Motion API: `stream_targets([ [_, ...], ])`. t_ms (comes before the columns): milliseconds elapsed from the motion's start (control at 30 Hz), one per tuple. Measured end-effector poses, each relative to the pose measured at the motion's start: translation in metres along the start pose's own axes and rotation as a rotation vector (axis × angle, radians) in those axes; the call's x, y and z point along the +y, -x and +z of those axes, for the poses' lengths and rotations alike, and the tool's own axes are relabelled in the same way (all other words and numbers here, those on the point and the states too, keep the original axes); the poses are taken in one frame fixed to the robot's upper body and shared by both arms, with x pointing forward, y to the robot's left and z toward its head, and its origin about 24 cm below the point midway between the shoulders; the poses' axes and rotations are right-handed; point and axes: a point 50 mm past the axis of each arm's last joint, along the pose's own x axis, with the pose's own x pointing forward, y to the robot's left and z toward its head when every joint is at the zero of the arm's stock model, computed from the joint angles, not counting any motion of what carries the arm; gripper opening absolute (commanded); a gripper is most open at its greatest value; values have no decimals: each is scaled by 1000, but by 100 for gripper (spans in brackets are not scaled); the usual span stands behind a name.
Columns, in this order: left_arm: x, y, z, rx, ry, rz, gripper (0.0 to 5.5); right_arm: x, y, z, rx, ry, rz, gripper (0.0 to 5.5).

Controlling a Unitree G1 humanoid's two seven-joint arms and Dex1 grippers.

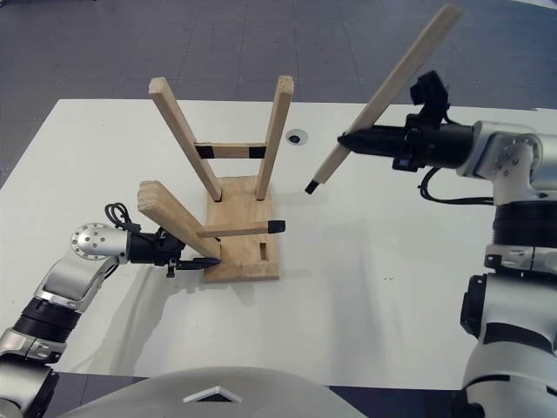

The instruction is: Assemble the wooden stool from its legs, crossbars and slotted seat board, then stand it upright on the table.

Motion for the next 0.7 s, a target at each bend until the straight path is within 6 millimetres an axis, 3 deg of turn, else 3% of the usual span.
stream_targets([
  [400,9,1,-2,0,-130,25,206,26,-31,-71,222,123,119,208],
  [700,6,0,-6,-14,-169,37,206,31,-49,-79,190,300,117,208],
])
